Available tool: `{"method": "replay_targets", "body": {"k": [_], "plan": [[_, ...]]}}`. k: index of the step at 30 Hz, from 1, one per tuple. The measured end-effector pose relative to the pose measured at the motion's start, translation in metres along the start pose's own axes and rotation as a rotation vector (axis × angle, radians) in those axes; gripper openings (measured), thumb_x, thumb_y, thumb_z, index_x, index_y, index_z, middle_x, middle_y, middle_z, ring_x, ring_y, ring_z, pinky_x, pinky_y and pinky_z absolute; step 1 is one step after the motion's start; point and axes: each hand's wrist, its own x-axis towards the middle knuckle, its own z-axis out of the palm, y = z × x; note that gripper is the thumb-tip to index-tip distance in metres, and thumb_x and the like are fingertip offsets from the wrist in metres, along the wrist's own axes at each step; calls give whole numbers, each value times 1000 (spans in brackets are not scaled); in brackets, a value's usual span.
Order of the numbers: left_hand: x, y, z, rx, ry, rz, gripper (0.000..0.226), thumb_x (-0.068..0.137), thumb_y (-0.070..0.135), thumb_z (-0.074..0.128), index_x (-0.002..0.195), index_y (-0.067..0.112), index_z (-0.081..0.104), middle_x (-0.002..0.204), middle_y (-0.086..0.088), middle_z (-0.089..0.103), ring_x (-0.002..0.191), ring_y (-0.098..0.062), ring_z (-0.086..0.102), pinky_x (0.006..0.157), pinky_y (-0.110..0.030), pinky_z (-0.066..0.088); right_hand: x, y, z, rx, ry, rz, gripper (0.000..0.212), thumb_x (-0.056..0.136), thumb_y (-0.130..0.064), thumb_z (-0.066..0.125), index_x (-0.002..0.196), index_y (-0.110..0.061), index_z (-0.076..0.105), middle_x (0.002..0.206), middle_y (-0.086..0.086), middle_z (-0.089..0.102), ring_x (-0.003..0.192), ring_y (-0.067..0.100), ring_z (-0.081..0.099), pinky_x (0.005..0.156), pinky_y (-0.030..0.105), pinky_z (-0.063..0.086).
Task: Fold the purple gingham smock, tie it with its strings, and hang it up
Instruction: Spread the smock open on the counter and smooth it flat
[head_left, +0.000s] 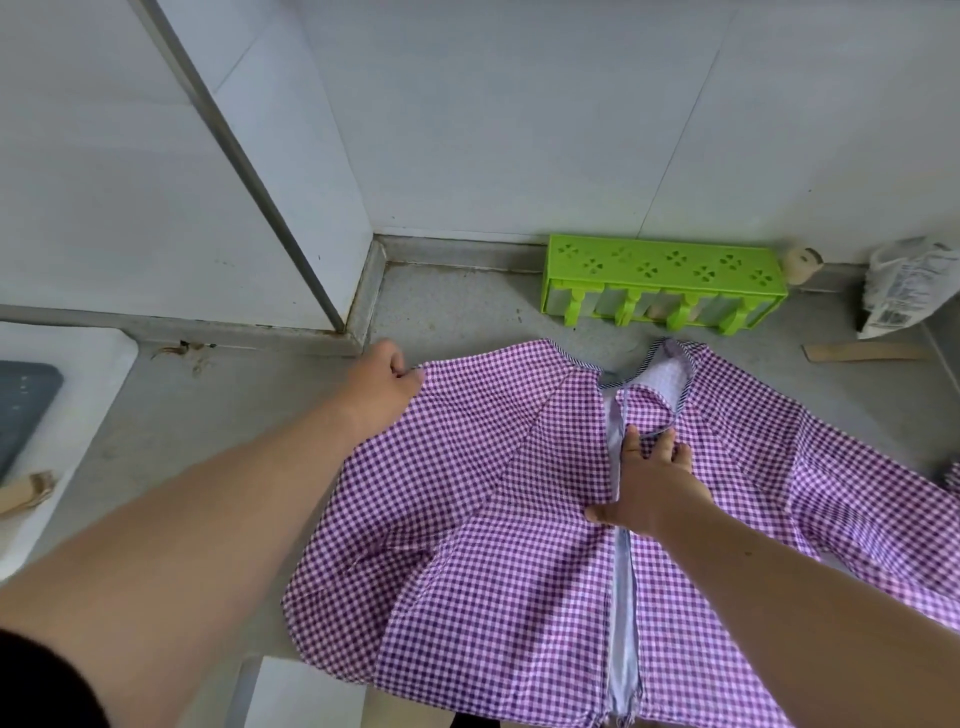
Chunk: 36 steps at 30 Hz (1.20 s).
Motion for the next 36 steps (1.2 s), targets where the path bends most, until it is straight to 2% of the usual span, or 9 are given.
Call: {"method": "replay_targets", "body": {"k": [4,8,12,15,18,24,26,29,36], "plan": [[-5,-6,-19,149,156,114,13,103,37,62,103,29,52,94,2,62,74,-16,59,65,-33,45,7,-1,1,-32,1,3,153,60,-95,61,159,-15,-24,165,32,-18,153,55,-9,122,64,24],[-31,-15,9,547,-131,496,14,98,49,60,102,36,59,110,11,61,94,-6,55,85,-29,50,0,-5,-5,-42,0,4,148,66,-92,61,160,-12,-21,165,35,-16,153,55,-3,122,61,26],[-47,-27,48,776,-488,488,64,92,64,62,149,37,49,152,8,46,138,-17,45,116,-42,40,-1,-2,-7,-14,12,2,142,69,-92,57,161,-16,-19,166,30,-17,154,53,-4,119,62,29],[-57,-40,69,839,-448,532,88,93,62,64,166,33,23,175,2,13,159,-25,19,129,-49,20,4,7,-10,74,63,9,129,75,-89,53,162,-25,-17,169,20,-19,157,45,-9,117,66,30],[-65,-43,89,798,-319,670,78,101,56,52,167,32,18,178,2,5,162,-24,10,132,-47,10,12,13,-16,130,81,33,123,78,-87,53,162,-29,-16,171,13,-19,158,39,-11,119,66,27],[-55,-25,113,976,-261,433,101,98,70,49,169,15,3,176,-20,1,161,-38,13,132,-51,11,-2,16,-7,124,270,-96,103,87,-70,61,163,-29,5,170,1,7,155,31,16,111,60,42],[-56,-11,116,974,-203,513,108,95,71,56,168,10,3,176,-20,-1,162,-39,9,132,-52,9,-7,22,4,69,263,-215,86,94,-62,57,161,-35,10,169,-3,13,156,26,17,113,57,43],[-64,9,129,951,-279,747,109,95,65,62,169,20,-4,177,-12,-16,164,-33,-3,130,-48,2,-4,32,8,56,215,-281,80,97,-59,54,161,-38,10,172,-4,8,159,22,4,122,56,31],[-75,28,167,1080,-441,533,145,74,81,74,166,20,-19,170,-24,-27,161,-47,-9,130,-58,18,-31,40,3,-138,365,-525,52,100,-40,51,150,-33,37,156,-4,32,143,23,36,111,50,43]]}}
